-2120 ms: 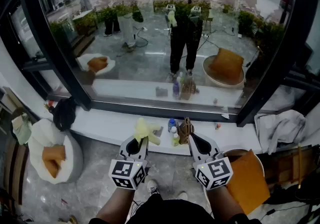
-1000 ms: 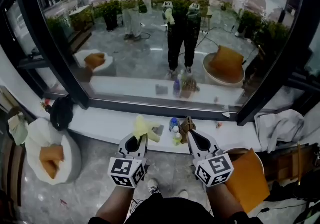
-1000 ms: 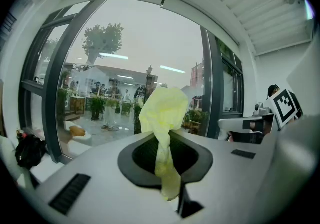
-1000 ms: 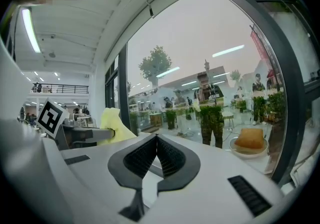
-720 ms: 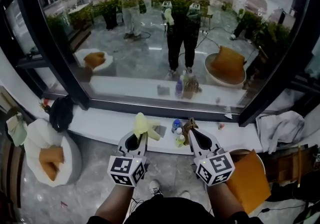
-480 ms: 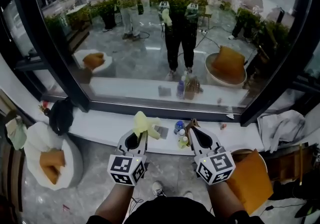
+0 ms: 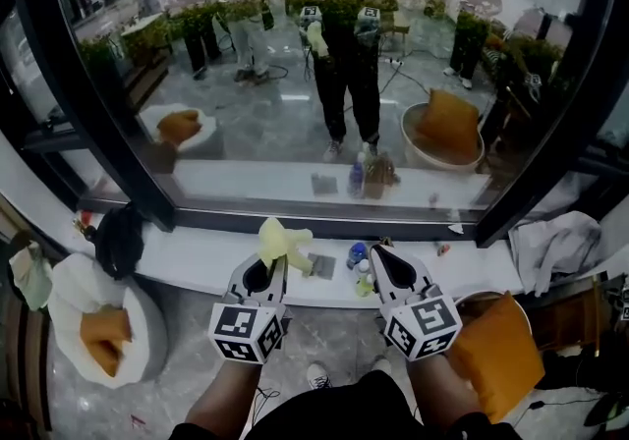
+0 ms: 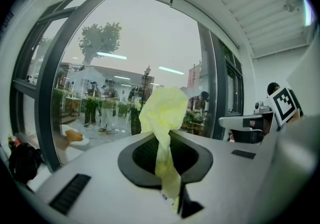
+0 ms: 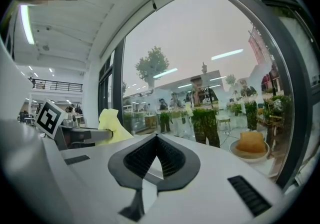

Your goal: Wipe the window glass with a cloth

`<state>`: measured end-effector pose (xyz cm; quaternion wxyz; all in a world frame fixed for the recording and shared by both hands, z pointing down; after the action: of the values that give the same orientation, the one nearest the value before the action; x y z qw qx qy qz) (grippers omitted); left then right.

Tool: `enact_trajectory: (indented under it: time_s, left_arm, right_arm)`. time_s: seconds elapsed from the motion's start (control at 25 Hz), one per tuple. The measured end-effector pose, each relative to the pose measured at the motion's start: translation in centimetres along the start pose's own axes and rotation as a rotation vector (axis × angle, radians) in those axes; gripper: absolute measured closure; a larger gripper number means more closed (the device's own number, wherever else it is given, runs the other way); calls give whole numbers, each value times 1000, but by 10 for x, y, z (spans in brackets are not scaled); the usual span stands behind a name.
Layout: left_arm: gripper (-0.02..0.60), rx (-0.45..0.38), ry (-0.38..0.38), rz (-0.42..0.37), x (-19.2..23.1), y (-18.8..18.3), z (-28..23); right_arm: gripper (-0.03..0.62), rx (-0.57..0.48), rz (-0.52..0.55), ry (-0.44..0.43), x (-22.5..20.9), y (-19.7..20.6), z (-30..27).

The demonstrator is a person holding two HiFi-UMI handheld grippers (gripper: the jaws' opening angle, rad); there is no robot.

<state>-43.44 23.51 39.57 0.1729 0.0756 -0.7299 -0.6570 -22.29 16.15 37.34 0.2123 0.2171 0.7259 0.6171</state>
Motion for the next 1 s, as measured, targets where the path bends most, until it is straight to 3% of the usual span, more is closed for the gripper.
enact_trajectory:
  time_s: [0.44,1.0]
  left_arm:
    - [548,-7,-33,2,9,-7,-43]
    - [548,-9,-174,-9,6,-23,-150]
  right_arm:
    - [568,-24,-4,-13,-38,-18,-44]
    - [567,-39,-7,-152,-129,-45,-135]
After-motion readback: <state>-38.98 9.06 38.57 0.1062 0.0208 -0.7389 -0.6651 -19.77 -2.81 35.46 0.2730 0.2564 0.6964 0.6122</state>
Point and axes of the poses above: the fingertips, and each gripper's own axes: z backward along the fingers, x to its left, y out of its underside, the point moved 6 cm from there along z, backward along the fingers, and after that the axes turned 15 degrees about y, right-handed, at the moved point
